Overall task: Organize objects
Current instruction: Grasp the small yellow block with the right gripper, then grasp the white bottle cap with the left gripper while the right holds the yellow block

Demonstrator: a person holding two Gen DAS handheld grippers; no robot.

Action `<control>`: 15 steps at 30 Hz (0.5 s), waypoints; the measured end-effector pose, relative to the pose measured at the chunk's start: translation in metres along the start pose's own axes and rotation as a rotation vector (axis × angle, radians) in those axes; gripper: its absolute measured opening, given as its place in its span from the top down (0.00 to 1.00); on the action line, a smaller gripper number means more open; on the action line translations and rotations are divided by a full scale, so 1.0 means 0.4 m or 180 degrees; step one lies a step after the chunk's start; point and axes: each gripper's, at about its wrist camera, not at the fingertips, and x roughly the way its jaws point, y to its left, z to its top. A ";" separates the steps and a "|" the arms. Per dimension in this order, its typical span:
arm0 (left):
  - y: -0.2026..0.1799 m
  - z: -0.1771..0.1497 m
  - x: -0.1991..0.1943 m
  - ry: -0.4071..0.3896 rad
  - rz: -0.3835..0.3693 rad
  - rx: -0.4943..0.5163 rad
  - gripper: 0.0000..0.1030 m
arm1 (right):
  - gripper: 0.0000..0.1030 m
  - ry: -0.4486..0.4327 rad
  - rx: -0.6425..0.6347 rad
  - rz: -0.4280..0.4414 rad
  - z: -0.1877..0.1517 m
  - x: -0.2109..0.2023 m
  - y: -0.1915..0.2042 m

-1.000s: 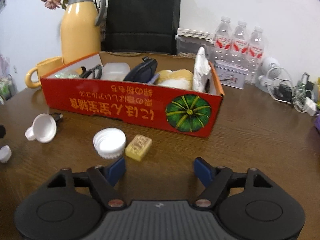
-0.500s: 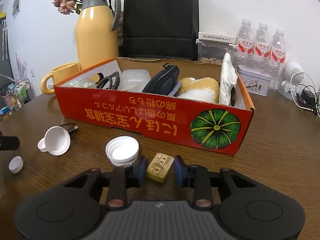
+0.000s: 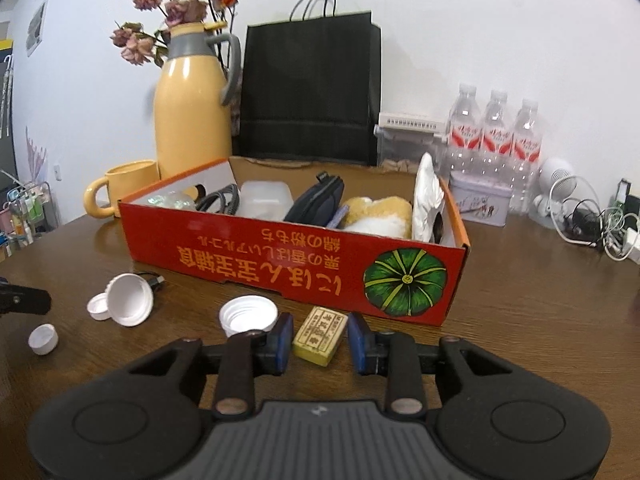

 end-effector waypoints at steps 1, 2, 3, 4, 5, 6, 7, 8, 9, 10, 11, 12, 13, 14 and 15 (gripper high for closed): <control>0.001 -0.002 0.001 0.0008 -0.0005 -0.0002 0.00 | 0.73 -0.0017 -0.0007 0.0000 -0.003 -0.009 0.005; 0.001 -0.003 0.002 0.0016 -0.0011 -0.0003 0.00 | 0.73 -0.0033 -0.0007 -0.0001 -0.006 -0.018 0.011; 0.001 -0.003 0.004 0.0022 -0.0017 -0.0003 0.00 | 0.73 -0.0046 -0.0002 -0.0007 -0.008 -0.025 0.015; 0.001 -0.003 0.005 0.0028 -0.0020 -0.0004 0.00 | 0.73 -0.0053 0.0002 -0.0011 -0.011 -0.032 0.019; 0.000 -0.005 0.005 0.0031 -0.0023 -0.0003 0.00 | 0.73 -0.0057 0.0011 -0.0011 -0.014 -0.039 0.022; 0.000 -0.006 0.005 0.0033 -0.0026 -0.0003 0.00 | 0.73 -0.0064 0.0025 -0.0015 -0.018 -0.047 0.026; -0.001 -0.007 0.005 0.0035 -0.0032 -0.0003 0.00 | 0.73 -0.0074 0.0030 -0.0016 -0.021 -0.056 0.028; -0.002 -0.008 0.003 0.0035 -0.0037 -0.0002 0.00 | 0.72 -0.0087 0.0034 -0.0017 -0.024 -0.063 0.031; -0.003 -0.009 0.002 0.0034 -0.0040 0.0001 0.00 | 0.73 -0.0099 0.0039 -0.0018 -0.026 -0.070 0.033; -0.004 -0.009 0.002 0.0036 -0.0041 0.0002 0.00 | 0.72 -0.0111 0.0044 -0.0021 -0.028 -0.077 0.035; -0.004 -0.010 0.001 0.0038 -0.0041 0.0002 0.00 | 0.73 -0.0123 0.0049 -0.0031 -0.030 -0.083 0.037; -0.005 -0.010 0.001 0.0038 -0.0040 0.0003 0.00 | 0.73 -0.0144 0.0059 -0.0050 -0.031 -0.088 0.037; -0.005 -0.012 0.000 0.0038 -0.0036 0.0007 0.00 | 0.73 -0.0162 0.0071 -0.0063 -0.031 -0.092 0.035; -0.007 -0.013 -0.002 0.0039 -0.0028 0.0015 0.00 | 0.73 -0.0179 0.0089 -0.0074 -0.031 -0.097 0.033; -0.008 -0.016 -0.003 0.0041 -0.0027 0.0020 0.00 | 0.73 -0.0194 0.0113 -0.0088 -0.032 -0.102 0.030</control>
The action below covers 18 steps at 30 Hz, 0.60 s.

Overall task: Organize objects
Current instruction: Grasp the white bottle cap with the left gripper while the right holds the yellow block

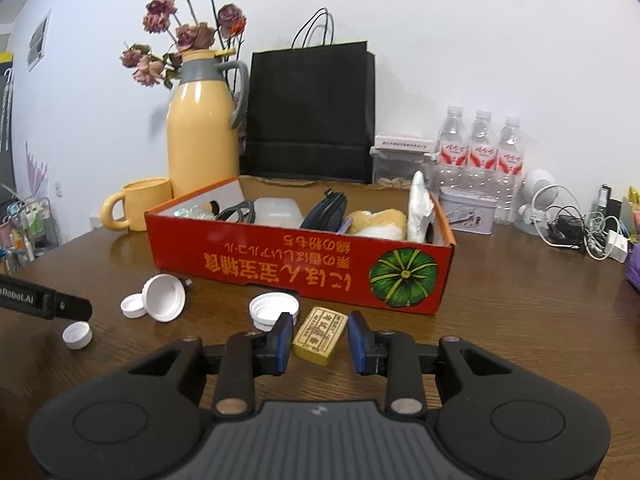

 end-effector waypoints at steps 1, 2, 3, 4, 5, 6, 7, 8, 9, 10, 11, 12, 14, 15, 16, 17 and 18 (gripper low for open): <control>-0.001 -0.002 -0.001 0.0004 -0.0005 0.0004 0.00 | 0.73 -0.0007 0.0016 -0.0011 0.000 -0.003 -0.001; -0.002 -0.004 -0.002 0.0008 -0.0005 0.0007 0.00 | 0.73 -0.0013 0.0031 -0.0021 -0.001 -0.007 -0.003; -0.002 -0.004 -0.002 0.0010 -0.0003 0.0010 0.00 | 0.72 -0.0015 0.0040 -0.0026 -0.001 -0.008 -0.004; -0.003 -0.006 -0.003 0.0012 -0.0001 0.0013 0.00 | 0.73 -0.0015 0.0043 -0.0025 -0.001 -0.010 -0.005; -0.003 -0.007 -0.004 0.0016 -0.0001 0.0017 0.00 | 0.73 -0.0015 0.0044 -0.0025 -0.002 -0.012 -0.004; -0.004 -0.009 -0.004 0.0021 0.0000 0.0020 0.00 | 0.72 -0.0016 0.0041 -0.0024 -0.003 -0.013 -0.003; -0.005 -0.010 -0.004 0.0025 0.0002 0.0025 0.00 | 0.73 -0.0012 0.0036 -0.0021 -0.004 -0.014 -0.002; -0.007 -0.012 -0.005 0.0031 0.0006 0.0033 0.00 | 0.73 -0.0011 0.0033 -0.0020 -0.005 -0.016 0.000; -0.007 -0.013 -0.004 0.0037 0.0007 0.0039 0.00 | 0.72 -0.0008 0.0030 -0.0020 -0.006 -0.018 0.002; -0.008 -0.015 -0.005 0.0043 0.0007 0.0048 0.00 | 0.73 -0.0006 0.0027 -0.0017 -0.008 -0.019 0.003; -0.009 -0.017 -0.005 0.0051 0.0007 0.0056 0.00 | 0.72 -0.0005 0.0024 -0.0016 -0.008 -0.020 0.004; -0.011 -0.019 -0.005 0.0055 0.0007 0.0063 0.00 | 0.72 -0.0004 0.0022 -0.0015 -0.009 -0.021 0.005; -0.013 -0.021 -0.004 0.0070 0.0013 0.0081 0.00 | 0.72 -0.0002 0.0022 -0.0015 -0.010 -0.023 0.006; -0.013 -0.022 -0.003 0.0080 0.0013 0.0086 0.00 | 0.72 0.0000 0.0023 -0.0014 -0.010 -0.023 0.006; -0.013 -0.024 -0.002 0.0090 0.0012 0.0091 0.00 | 0.72 0.0001 0.0024 -0.0013 -0.010 -0.023 0.006; -0.013 -0.026 0.000 0.0104 0.0014 0.0096 0.00 | 0.72 -0.0001 0.0023 -0.0014 -0.010 -0.022 0.005; -0.014 -0.028 0.003 0.0118 0.0014 0.0100 0.00 | 0.72 0.0001 0.0023 -0.0014 -0.010 -0.022 0.005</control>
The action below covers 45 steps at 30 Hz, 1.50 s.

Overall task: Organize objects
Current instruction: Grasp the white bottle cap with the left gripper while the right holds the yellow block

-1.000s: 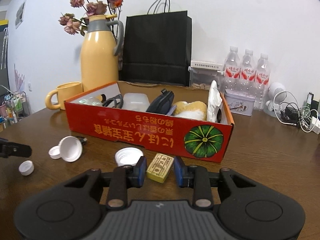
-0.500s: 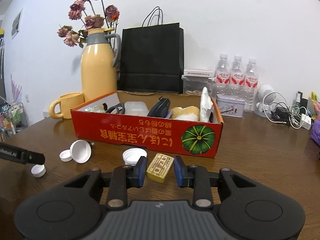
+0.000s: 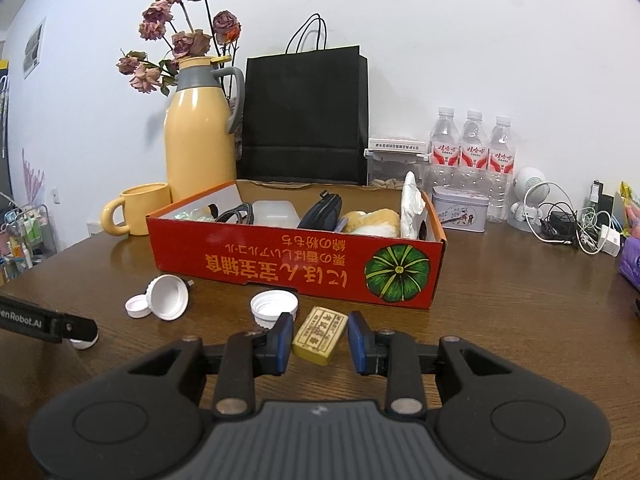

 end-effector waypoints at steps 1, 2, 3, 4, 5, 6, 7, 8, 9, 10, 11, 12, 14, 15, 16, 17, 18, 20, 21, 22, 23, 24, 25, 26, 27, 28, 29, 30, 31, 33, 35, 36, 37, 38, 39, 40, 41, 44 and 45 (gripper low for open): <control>-0.001 -0.002 0.003 0.0020 0.0001 0.0006 0.00 | 0.72 0.0002 0.0000 -0.0004 0.000 0.000 0.000; -0.002 -0.005 0.009 0.0048 0.0004 0.0014 0.00 | 0.72 0.0006 0.0001 -0.0005 0.000 0.001 0.000; -0.002 -0.008 0.014 0.0074 0.0007 0.0022 0.00 | 0.72 0.0010 0.0002 -0.0007 0.000 0.001 0.000; -0.002 -0.012 0.018 0.0088 0.0016 0.0033 0.00 | 0.72 0.0015 0.0003 -0.0007 -0.001 0.002 0.000; -0.007 -0.016 0.020 0.0049 0.0057 0.0080 0.00 | 0.72 0.0019 0.0003 -0.0008 -0.001 0.003 0.001; -0.010 -0.018 0.022 0.0041 0.0078 0.0112 0.00 | 0.72 0.0021 0.0003 -0.0007 -0.002 0.003 0.000; -0.012 -0.020 0.022 0.0012 0.0085 0.0133 0.00 | 0.72 0.0024 0.0002 -0.0007 -0.002 0.003 0.000; -0.013 -0.022 0.023 -0.0015 0.0076 0.0132 0.00 | 0.72 0.0030 0.0001 -0.0008 -0.002 0.004 0.000; -0.012 -0.025 0.024 -0.0044 0.0071 0.0142 0.00 | 0.72 0.0033 0.0001 -0.0010 -0.002 0.005 0.000; -0.011 -0.028 0.025 -0.0079 0.0068 0.0144 0.00 | 0.72 0.0035 0.0002 -0.0009 -0.002 0.005 0.000; -0.012 -0.032 0.025 -0.0126 0.0073 0.0142 0.00 | 0.72 0.0036 0.0004 -0.0007 -0.002 0.006 0.000; -0.012 -0.034 0.025 -0.0160 0.0079 0.0141 0.00 | 0.72 0.0035 0.0005 -0.0008 -0.002 0.006 0.000; -0.013 -0.033 0.026 -0.0170 0.0083 0.0136 0.00 | 0.72 0.0039 0.0008 -0.0007 -0.002 0.006 0.000; -0.013 -0.033 0.027 -0.0170 0.0081 0.0135 0.00 | 0.72 0.0047 0.0010 -0.0008 -0.002 0.007 0.001; -0.013 -0.032 0.027 -0.0171 0.0081 0.0137 0.00 | 0.72 0.0053 0.0010 -0.0010 -0.003 0.008 0.000; -0.013 -0.032 0.027 -0.0171 0.0081 0.0136 0.00 | 0.72 0.0061 0.0009 -0.0012 -0.003 0.010 0.001; -0.013 -0.032 0.028 -0.0171 0.0083 0.0136 0.00 | 0.72 0.0065 0.0008 -0.0013 -0.004 0.010 0.002; -0.014 -0.030 0.030 -0.0170 0.0084 0.0134 0.00 | 0.72 0.0069 0.0006 -0.0016 -0.004 0.011 0.003; -0.013 -0.031 0.029 -0.0170 0.0083 0.0137 0.00 | 0.72 0.0070 0.0007 -0.0014 -0.004 0.011 0.002; -0.013 -0.031 0.029 -0.0170 0.0082 0.0137 0.00 | 0.72 0.0070 0.0006 -0.0015 -0.004 0.011 0.002; -0.013 -0.030 0.030 -0.0170 0.0082 0.0136 0.00 | 0.72 0.0073 0.0006 -0.0014 -0.004 0.011 0.002; -0.014 -0.030 0.030 -0.0170 0.0082 0.0139 0.00 | 0.72 0.0079 0.0005 -0.0013 -0.004 0.012 0.001; -0.013 -0.030 0.029 -0.0170 0.0082 0.0141 0.00 | 0.72 0.0084 0.0003 -0.0014 -0.005 0.013 0.002; -0.013 -0.029 0.030 -0.0170 0.0079 0.0142 0.00 | 0.72 0.0089 0.0001 -0.0016 -0.005 0.013 0.002; -0.013 -0.028 0.031 -0.0169 0.0078 0.0144 0.00 | 0.72 0.0090 -0.0001 -0.0017 -0.006 0.014 0.002; -0.014 -0.028 0.031 -0.0169 0.0079 0.0148 0.00 | 0.72 0.0091 -0.0003 -0.0017 -0.006 0.014 0.002; -0.014 -0.028 0.031 -0.0170 0.0078 0.0149 0.00 | 0.72 0.0093 -0.0003 -0.0016 -0.006 0.014 0.002; -0.014 -0.029 0.031 -0.0171 0.0079 0.0150 0.00 | 0.72 0.0097 -0.0005 -0.0015 -0.006 0.014 0.002; -0.015 -0.030 0.030 -0.0174 0.0084 0.0156 0.01 | 0.72 0.0099 -0.0007 -0.0016 -0.006 0.014 0.002; -0.018 -0.032 0.027 -0.0191 0.0066 0.0173 0.04 | 0.72 0.0101 -0.0007 -0.0016 -0.006 0.015 0.003; -0.019 -0.034 0.023 -0.0195 0.0053 0.0185 0.06 | 0.72 0.0104 -0.0009 -0.0014 -0.006 0.015 0.003; -0.020 -0.034 0.022 -0.0197 0.0046 0.0186 0.08 | 0.72 0.0104 -0.0009 -0.0012 -0.007 0.015 0.002; -0.021 -0.035 0.019 -0.0210 0.0039 0.0189 0.15 | 0.72 0.0103 -0.0008 -0.0013 -0.007 0.015 0.002; -0.022 -0.036 0.015 -0.0232 0.0030 0.0195 0.20 | 0.72 0.0104 -0.0007 -0.0012 -0.007 0.015 0.002; -0.021 -0.038 0.009 -0.0257 0.0027 0.0194 0.34 | 0.72 0.0104 -0.0007 -0.0010 -0.008 0.016 0.001; -0.023 -0.041 0.001 -0.0287 0.0022 0.0189 0.53 | 0.72 0.0105 -0.0007 -0.0010 -0.008 0.016 0.002; -0.023 -0.043 -0.004 -0.0305 0.0019 0.0182 0.63 | 0.72 0.0107 -0.0008 -0.0011 -0.007 0.016 0.001; -0.024 -0.053 -0.017 -0.0328 -0.0002 0.0144 0.72 | 0.72 0.0106 -0.0008 -0.0011 -0.007 0.016 0.001; -0.025 -0.053 -0.019 -0.0336 -0.0014 0.0145 0.72 | 0.72 0.0108 -0.0009 -0.0011 -0.007 0.016 0.001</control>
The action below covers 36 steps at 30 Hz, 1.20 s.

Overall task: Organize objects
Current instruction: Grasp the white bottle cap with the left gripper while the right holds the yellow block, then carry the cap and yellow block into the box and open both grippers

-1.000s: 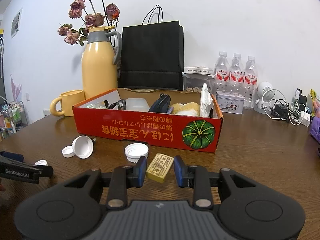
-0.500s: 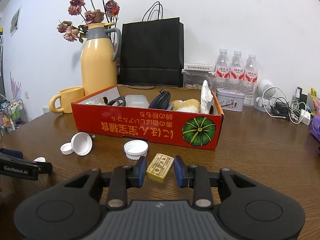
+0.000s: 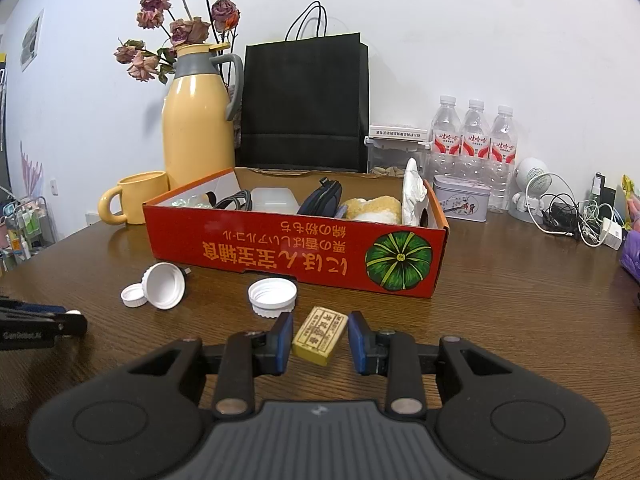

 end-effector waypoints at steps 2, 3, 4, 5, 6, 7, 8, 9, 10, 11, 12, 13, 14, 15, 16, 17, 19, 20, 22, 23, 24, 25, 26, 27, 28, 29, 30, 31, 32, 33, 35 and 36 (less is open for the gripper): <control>-0.001 0.001 -0.003 -0.0012 -0.0018 -0.0012 0.72 | 0.72 0.0006 -0.0005 0.0002 -0.002 0.001 0.000; -0.001 0.002 -0.005 -0.0024 -0.0017 -0.0018 0.72 | 0.72 0.0007 -0.0008 0.0004 -0.002 0.002 0.000; -0.002 0.004 -0.007 -0.0039 -0.0022 -0.0022 0.72 | 0.72 0.0009 -0.0011 0.0007 -0.003 0.002 0.001; -0.005 0.007 -0.010 -0.0060 -0.0028 -0.0019 0.72 | 0.72 0.0009 -0.0015 0.0007 -0.003 0.002 0.001; -0.007 0.010 -0.012 -0.0072 -0.0032 -0.0015 0.72 | 0.72 0.0007 -0.0018 0.0008 -0.003 0.002 0.002; -0.010 0.013 -0.016 -0.0087 -0.0046 -0.0014 0.72 | 0.72 0.0004 -0.0021 0.0009 -0.002 0.001 0.002; -0.013 0.018 -0.020 -0.0109 -0.0070 -0.0015 0.72 | 0.72 -0.0002 -0.0025 0.0009 -0.002 0.000 0.002; -0.016 0.022 -0.023 -0.0131 -0.0087 -0.0014 0.72 | 0.72 -0.0012 -0.0030 0.0007 -0.001 -0.001 0.002; -0.021 0.029 -0.026 -0.0160 -0.0109 -0.0010 0.72 | 0.72 -0.0023 -0.0035 0.0011 0.002 -0.003 0.002; -0.025 0.037 -0.029 -0.0186 -0.0129 -0.0004 0.72 | 0.72 -0.0037 -0.0038 0.0017 0.005 -0.004 0.002; -0.030 0.044 -0.030 -0.0210 -0.0143 0.0001 0.72 | 0.72 -0.0050 -0.0038 0.0025 0.010 -0.006 0.001; -0.036 0.055 -0.032 -0.0243 -0.0162 0.0011 0.72 | 0.72 -0.0064 -0.0035 0.0034 0.015 -0.008 0.001; -0.043 0.069 -0.036 -0.0291 -0.0191 0.0020 0.72 | 0.72 -0.0079 -0.0032 0.0046 0.022 -0.008 0.000; -0.051 0.082 -0.038 -0.0334 -0.0218 0.0026 0.72 | 0.72 -0.0109 -0.0026 0.0061 0.032 -0.009 0.000; -0.057 0.095 -0.039 -0.0371 -0.0244 0.0033 0.72 | 0.72 -0.0139 -0.0017 0.0076 0.042 -0.010 -0.002; -0.066 0.112 -0.040 -0.0414 -0.0270 0.0038 0.72 | 0.72 -0.0170 -0.0006 0.0098 0.054 -0.010 -0.003; -0.086 0.145 -0.039 -0.0486 -0.0311 0.0049 0.72 | 0.72 -0.0247 -0.0011 0.0121 0.081 -0.006 -0.003; -0.096 0.164 -0.037 -0.0533 -0.0335 0.0051 0.72 | 0.72 -0.0292 -0.0032 0.0126 0.097 -0.002 -0.001; -0.114 0.199 -0.031 -0.0618 -0.0369 0.0051 0.72 | 0.72 -0.0363 -0.0067 0.0128 0.127 0.012 0.003; -0.124 0.219 -0.025 -0.0660 -0.0382 0.0049 0.72 | 0.72 -0.0395 -0.0083 0.0125 0.143 0.022 0.005; -0.132 0.236 -0.019 -0.0696 -0.0395 0.0047 0.72 | 0.72 -0.0430 -0.0095 0.0115 0.162 0.034 0.005; -0.141 0.254 -0.011 -0.0729 -0.0403 0.0045 0.72 | 0.72 -0.0455 -0.0095 0.0107 0.177 0.046 0.007; -0.151 0.274 -0.001 -0.0763 -0.0404 0.0042 0.72 | 0.72 -0.0476 -0.0083 0.0099 0.192 0.059 0.006; -0.159 0.291 0.010 -0.0786 -0.0403 0.0037 0.72 | 0.72 -0.0488 -0.0064 0.0092 0.208 0.076 0.005; -0.166 0.306 0.022 -0.0808 -0.0404 0.0030 0.72 | 0.72 -0.0501 -0.0047 0.0082 0.221 0.091 0.003; -0.171 0.319 0.034 -0.0828 -0.0401 0.0018 0.72 | 0.72 -0.0513 -0.0029 0.0062 0.232 0.107 0.002; -0.173 0.328 0.043 -0.0840 -0.0398 0.0003 0.72 | 0.72 -0.0518 -0.0007 0.0034 0.245 0.126 -0.001; -0.177 0.340 0.058 -0.0847 -0.0396 -0.0020 0.72 | 0.72 -0.0514 0.0012 0.0008 0.254 0.143 -0.005; -0.180 0.354 0.075 -0.0854 -0.0402 -0.0053 0.72 | 0.72 -0.0506 0.0033 -0.0019 0.262 0.160 -0.009; -0.182 0.362 0.089 -0.0860 -0.0404 -0.0081 0.72 | 0.72 -0.0493 0.0055 -0.0054 0.270 0.179 -0.015; -0.186 0.381 0.120 -0.0889 -0.0418 -0.0132 0.72 | 0.72 -0.0482 0.0083 -0.0115 0.283 0.211 -0.029; -0.185 0.389 0.131 -0.0897 -0.0418 -0.0152 0.72 | 0.72 -0.0473 0.0086 -0.0140 0.286 0.228 -0.037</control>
